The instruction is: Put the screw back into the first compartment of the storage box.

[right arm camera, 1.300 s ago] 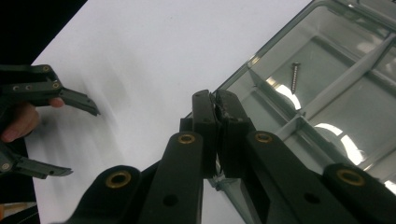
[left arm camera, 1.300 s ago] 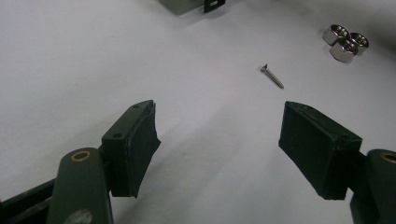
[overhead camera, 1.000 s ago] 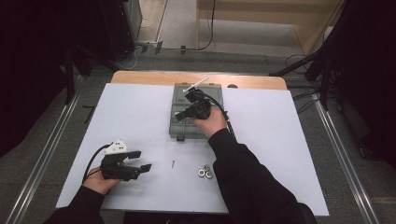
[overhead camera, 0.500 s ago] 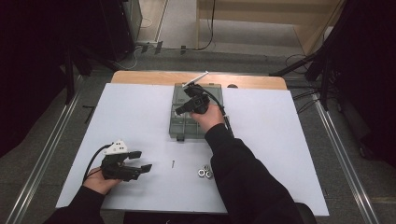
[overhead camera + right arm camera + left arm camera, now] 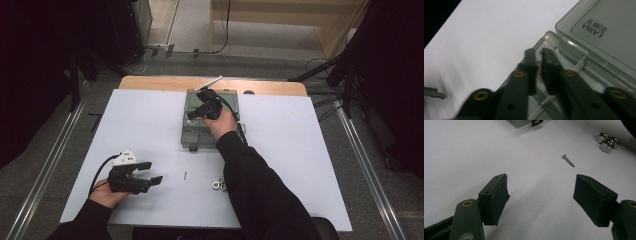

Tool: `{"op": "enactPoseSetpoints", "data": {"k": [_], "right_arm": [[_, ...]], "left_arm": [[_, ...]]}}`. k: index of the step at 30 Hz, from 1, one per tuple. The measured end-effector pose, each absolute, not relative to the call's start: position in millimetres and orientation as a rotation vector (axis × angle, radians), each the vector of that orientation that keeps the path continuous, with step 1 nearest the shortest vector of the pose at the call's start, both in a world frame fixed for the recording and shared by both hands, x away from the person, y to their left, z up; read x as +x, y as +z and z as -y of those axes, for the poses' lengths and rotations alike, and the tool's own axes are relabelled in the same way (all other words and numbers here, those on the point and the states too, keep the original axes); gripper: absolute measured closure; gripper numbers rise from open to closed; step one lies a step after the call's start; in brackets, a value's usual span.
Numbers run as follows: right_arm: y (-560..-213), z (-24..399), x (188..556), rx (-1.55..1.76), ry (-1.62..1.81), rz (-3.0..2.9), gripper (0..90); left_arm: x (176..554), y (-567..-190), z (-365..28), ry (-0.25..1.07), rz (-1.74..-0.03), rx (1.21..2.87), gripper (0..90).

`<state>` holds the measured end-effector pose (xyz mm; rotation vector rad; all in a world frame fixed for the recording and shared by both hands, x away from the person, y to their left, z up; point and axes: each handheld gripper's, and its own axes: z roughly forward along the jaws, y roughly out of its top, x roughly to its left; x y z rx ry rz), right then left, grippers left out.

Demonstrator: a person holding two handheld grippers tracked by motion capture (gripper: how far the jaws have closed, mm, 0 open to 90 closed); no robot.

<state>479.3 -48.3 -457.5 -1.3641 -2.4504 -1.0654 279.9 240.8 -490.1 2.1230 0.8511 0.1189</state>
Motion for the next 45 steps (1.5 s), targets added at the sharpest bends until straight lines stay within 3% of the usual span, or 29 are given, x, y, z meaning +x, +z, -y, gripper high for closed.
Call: {"op": "enactPoseSetpoints", "data": {"k": [7,9,32,45], "right_arm": [[-454.8,51.1,477.5,-1.337,-1.134,2.45,46.5],[-453.8,51.2,476.2,-1.319,-1.134,2.446,41.6],[-440.4,57.1,435.5,-1.234,-1.159,2.471,37.2],[-443.9,61.2,404.9,-1.166,-1.162,2.467,40.7]], "left_arm": [[280.6,-489.8,-242.3,0.123,-0.852,2.126,27.2],[280.4,-489.6,-242.5,0.126,-0.853,2.128,27.2],[279.5,-489.0,-242.2,0.136,-0.86,2.13,27.3],[279.4,-488.2,-242.1,0.134,-0.863,2.124,27.3]]}}
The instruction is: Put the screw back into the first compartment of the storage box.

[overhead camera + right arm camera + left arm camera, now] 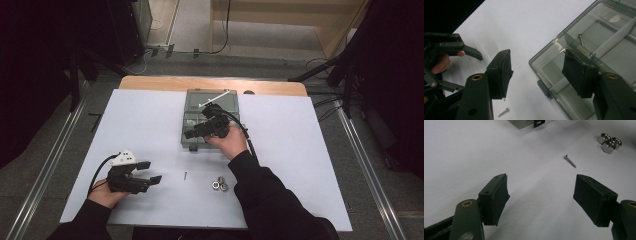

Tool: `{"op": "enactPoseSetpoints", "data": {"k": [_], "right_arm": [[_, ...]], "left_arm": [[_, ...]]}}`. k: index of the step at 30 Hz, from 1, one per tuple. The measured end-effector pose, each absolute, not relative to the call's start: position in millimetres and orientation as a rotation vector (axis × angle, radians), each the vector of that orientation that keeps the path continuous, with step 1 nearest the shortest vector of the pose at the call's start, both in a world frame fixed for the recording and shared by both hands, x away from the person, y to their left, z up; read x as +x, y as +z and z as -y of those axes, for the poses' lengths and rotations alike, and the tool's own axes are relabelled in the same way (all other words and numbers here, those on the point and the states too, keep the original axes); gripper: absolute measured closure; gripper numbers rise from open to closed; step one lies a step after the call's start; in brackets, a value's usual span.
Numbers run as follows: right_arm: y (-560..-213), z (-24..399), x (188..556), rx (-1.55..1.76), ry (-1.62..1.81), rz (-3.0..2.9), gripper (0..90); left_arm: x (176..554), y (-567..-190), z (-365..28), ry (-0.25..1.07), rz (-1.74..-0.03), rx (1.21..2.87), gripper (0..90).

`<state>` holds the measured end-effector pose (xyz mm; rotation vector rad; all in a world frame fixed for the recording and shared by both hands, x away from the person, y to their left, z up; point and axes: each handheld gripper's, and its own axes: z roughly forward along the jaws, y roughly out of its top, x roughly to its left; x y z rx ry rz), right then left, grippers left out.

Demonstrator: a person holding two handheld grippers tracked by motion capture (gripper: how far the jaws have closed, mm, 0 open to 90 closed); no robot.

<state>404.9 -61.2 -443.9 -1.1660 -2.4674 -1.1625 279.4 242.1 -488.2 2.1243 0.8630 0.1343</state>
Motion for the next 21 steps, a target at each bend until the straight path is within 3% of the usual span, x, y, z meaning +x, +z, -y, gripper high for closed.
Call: {"op": "enactPoseSetpoints", "data": {"k": [5,17,21], "right_arm": [[-443.4,58.2,390.2,-1.121,-1.165,2.537,39.7],[-446.3,56.6,364.4,-1.014,-1.186,2.551,25.1],[-445.9,56.3,357.0,-0.988,-1.192,2.557,28.2]], "left_arm": [[279.8,-487.9,-242.9,0.138,-0.861,2.128,27.3],[278.6,-486.3,-241.6,0.14,-0.849,2.124,27.3],[277.6,-486.1,-240.2,0.14,-0.845,2.128,27.2]]}}
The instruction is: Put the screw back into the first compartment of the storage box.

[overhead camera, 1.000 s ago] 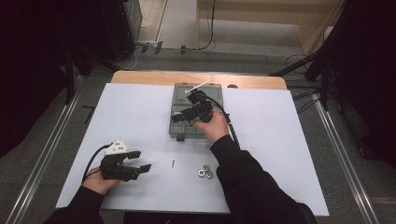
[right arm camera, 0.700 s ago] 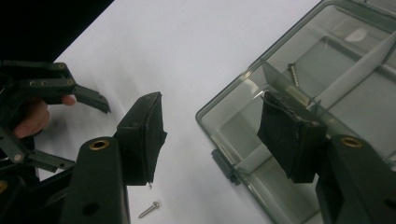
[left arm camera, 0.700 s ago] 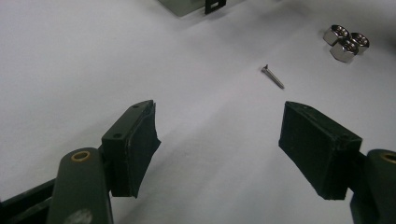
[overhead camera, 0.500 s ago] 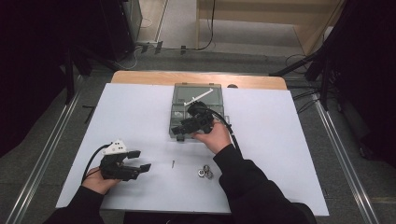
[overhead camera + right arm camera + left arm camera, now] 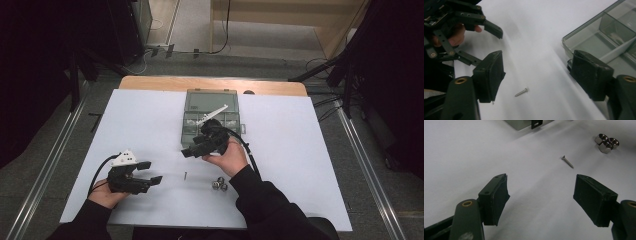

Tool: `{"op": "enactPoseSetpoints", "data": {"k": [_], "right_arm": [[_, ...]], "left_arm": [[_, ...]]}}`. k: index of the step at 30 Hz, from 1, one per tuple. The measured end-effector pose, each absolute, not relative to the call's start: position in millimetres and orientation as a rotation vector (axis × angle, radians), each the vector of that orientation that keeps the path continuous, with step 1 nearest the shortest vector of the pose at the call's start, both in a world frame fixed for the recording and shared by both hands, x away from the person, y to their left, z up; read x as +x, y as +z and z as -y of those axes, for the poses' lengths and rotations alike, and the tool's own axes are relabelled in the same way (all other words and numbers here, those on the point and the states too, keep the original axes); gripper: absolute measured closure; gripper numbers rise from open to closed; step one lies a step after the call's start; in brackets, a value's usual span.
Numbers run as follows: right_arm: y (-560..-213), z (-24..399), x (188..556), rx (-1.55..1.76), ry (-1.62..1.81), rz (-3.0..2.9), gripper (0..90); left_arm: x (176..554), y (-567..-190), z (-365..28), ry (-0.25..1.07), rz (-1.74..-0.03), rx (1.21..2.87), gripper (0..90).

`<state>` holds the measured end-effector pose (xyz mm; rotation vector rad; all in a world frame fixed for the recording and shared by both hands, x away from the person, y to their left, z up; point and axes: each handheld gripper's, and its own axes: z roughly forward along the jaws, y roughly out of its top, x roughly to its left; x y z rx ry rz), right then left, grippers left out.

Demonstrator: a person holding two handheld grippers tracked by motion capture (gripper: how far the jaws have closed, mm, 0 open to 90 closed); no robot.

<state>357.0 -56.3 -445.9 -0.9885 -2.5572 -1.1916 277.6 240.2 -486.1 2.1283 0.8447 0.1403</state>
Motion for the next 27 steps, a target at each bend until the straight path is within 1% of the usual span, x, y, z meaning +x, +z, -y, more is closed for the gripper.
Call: {"op": "enactPoseSetpoints", "data": {"k": [15,20,27], "right_arm": [[-454.2,51.0,337.5,-0.99,-1.192,2.576,26.4],[-456.5,48.8,330.9,-0.998,-1.175,2.577,30.4],[-464.1,44.3,323.3,-1.044,-1.124,2.613,32.8]], "left_arm": [[278.9,-486.0,-243.0,0.146,-0.851,2.128,27.2],[279.0,-486.2,-243.4,0.149,-0.853,2.13,27.3],[279.0,-486.2,-243.9,0.152,-0.857,2.131,27.3]]}}
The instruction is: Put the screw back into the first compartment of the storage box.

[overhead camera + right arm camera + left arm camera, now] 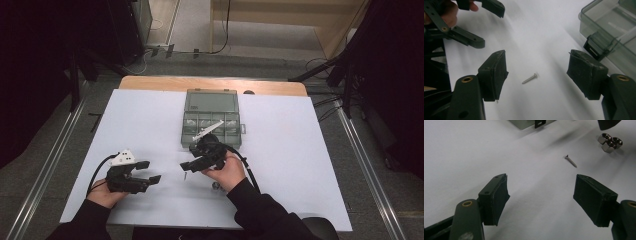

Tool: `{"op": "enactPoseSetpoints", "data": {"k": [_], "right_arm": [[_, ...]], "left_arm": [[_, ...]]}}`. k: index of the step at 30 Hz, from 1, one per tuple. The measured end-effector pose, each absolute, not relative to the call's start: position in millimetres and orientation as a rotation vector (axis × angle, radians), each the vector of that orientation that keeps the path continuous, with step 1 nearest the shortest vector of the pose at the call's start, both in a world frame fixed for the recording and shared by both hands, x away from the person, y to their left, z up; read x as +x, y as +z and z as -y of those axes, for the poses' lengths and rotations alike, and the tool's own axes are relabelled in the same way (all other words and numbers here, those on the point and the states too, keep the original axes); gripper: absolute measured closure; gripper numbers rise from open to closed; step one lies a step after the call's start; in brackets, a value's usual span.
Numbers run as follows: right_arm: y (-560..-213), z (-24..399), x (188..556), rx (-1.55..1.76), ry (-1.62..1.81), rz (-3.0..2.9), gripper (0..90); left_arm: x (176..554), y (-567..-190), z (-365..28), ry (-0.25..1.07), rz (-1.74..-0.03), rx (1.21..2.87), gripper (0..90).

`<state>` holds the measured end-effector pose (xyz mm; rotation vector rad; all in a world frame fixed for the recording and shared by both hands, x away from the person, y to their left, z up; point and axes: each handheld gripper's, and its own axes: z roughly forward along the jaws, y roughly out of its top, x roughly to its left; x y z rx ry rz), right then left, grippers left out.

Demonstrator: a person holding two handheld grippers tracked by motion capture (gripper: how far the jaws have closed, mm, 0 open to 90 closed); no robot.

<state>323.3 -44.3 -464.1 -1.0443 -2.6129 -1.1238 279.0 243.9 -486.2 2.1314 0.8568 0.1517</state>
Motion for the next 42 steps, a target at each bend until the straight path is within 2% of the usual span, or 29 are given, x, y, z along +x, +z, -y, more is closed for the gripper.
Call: {"op": "enactPoseSetpoints", "data": {"k": [23,42], "right_arm": [[-484.8,26.9,305.7,-1.115,-1.059,2.658,41.8],[-494.7,19.2,298.5,-1.182,-0.982,2.676,58.1]], "left_arm": [[278.6,-485.9,-244.0,0.149,-0.854,2.131,27.2],[279.0,-485.8,-244.8,0.15,-0.851,2.124,27.2]]}}
